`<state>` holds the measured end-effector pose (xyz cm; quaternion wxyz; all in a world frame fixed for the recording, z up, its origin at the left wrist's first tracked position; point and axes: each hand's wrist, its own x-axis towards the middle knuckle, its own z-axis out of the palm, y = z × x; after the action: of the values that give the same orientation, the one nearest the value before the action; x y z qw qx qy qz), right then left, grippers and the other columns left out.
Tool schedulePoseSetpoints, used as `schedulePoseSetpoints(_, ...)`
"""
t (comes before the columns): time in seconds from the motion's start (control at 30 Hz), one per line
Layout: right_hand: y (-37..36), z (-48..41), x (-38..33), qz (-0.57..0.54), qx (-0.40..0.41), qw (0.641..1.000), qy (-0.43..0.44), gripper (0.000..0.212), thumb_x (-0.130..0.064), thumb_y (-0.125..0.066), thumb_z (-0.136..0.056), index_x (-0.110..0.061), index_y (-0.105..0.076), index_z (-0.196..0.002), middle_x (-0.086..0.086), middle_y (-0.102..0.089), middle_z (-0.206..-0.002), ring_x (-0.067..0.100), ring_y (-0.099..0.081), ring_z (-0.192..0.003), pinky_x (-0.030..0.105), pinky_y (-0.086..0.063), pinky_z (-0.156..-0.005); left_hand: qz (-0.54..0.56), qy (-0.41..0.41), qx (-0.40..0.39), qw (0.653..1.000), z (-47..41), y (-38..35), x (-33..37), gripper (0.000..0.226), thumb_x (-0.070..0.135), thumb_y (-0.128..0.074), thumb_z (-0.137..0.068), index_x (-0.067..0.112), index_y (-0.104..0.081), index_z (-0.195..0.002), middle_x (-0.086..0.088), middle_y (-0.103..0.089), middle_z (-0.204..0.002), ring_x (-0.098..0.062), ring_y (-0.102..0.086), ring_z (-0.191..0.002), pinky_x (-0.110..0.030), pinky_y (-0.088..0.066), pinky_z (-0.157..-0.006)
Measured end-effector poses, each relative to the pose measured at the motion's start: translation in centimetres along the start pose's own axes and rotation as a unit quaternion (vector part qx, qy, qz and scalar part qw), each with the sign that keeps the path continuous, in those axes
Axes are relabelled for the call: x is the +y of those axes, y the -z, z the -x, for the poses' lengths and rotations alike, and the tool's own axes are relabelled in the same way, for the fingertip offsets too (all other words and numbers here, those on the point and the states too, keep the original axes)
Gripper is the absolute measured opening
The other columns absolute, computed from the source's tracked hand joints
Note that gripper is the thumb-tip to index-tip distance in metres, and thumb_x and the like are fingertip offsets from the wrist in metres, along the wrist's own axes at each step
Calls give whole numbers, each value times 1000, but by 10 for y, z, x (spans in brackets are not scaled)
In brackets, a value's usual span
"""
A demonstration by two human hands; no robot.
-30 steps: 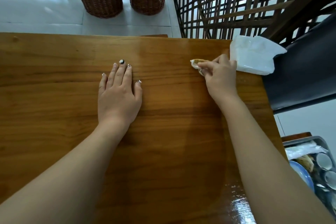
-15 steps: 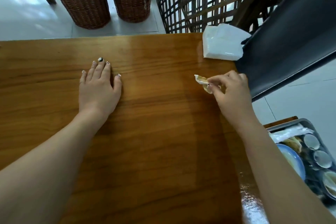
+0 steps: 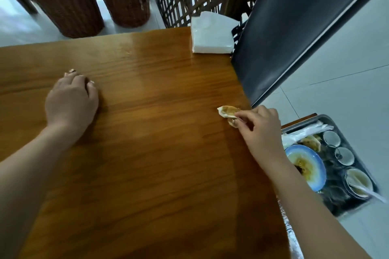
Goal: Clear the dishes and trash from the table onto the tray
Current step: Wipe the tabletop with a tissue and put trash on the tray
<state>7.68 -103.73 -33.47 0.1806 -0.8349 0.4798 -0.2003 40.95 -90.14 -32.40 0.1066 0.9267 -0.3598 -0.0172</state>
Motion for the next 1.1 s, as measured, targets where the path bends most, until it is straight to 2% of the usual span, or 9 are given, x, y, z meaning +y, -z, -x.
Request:
schedulePoseSetpoints(0.17, 10, -16, -9, -14, 6, 1000, 2, 22, -27, -67, -88, -15, -72, -105, 2, -55, -99, 13, -39, -94, 31, -37, -77, 59, -17, 11, 998, 9, 4, 38, 43, 25, -37, -101, -1, -49, -133, -18, -43, -145, -31, -35, -136, -43, -27, -113)
schedulePoseSetpoints(0.4, 31, -69, -22, -57, -6, 998, -25, 27, -34, -61, -91, -16, -68, -110, 4, -60, -111, 19, -48, -106, 35, -47, -86, 145, -60, 0, 988, 3, 13, 103, 39, 20, -40, -100, 1, -47, -134, -17, -44, -143, -28, -37, -134, -37, -29, -110)
schedulePoseSetpoints(0.57, 38, -133, -38, -82, -19, 996, 7, 30, -32, -60, -93, -14, -65, -117, -1, -57, -109, 14, -49, -101, 15, -37, -73, 240, -57, -57, 967, -13, 10, 149, 47, 30, -42, -101, 11, -39, -144, -5, -35, -151, -19, -31, -139, -33, -26, -111)
schedulePoseSetpoints(0.63, 36, -156, -45, -99, -23, 995, 19, 34, -29, -61, -92, -12, -62, -122, 3, -55, -120, 16, -51, -108, 19, -43, -85, 268, -61, -97, 957, -23, 6, 164, 54, 36, -46, -99, 16, -32, -147, -2, -30, -155, -18, -27, -142, -37, -25, -113)
schedulePoseSetpoints(0.7, 30, -175, -51, -89, -18, 995, 30, 40, -28, -63, -91, -11, -58, -128, 6, -48, -135, 19, -46, -123, 24, -38, -100, 265, -77, -134, 952, -30, 3, 178, 62, 40, -49, -97, 19, -25, -150, -1, -23, -158, -18, -21, -144, -38, -22, -114)
schedulePoseSetpoints(0.83, 14, -203, -54, -51, -40, 997, 33, 59, -32, -62, -91, -14, -41, -143, 6, -39, -146, 22, -37, -133, 30, -33, -106, 260, -106, -150, 948, -53, -6, 200, 69, 41, -52, -95, 19, -20, -152, -1, -21, -158, -18, -19, -145, -37, -21, -114)
schedulePoseSetpoints(0.93, 7, -212, -52, 15, -53, 997, 49, 55, -34, -58, -93, -18, -41, -144, 5, -47, -140, 26, -36, -130, 36, -34, -102, 250, -126, -126, 952, -70, -14, 208, 70, 41, -55, -94, 20, -22, -151, -1, -22, -158, -17, -16, -146, -35, -18, -115)
schedulePoseSetpoints(1.03, 7, -218, -52, -9, -30, 997, 68, 33, -31, -56, -95, -15, -63, -123, 3, -61, -122, 25, -39, -125, 34, -35, -95, 244, -130, -125, 953, -80, -21, 215, 69, 40, -57, -93, 21, -25, -150, 0, -18, -159, -18, -12, -147, -33, -16, -115)
schedulePoseSetpoints(1.1, 10, -222, -54, -32, -7, 996, 83, 27, -30, -55, -96, -14, -68, -113, 2, -65, -114, 23, -41, -121, 32, -34, -92, 237, -132, -136, 953, -84, -24, 220, 69, 39, -60, -91, 22, -27, -150, -1, -18, -159, -18, -10, -147, -33, -16, -115)
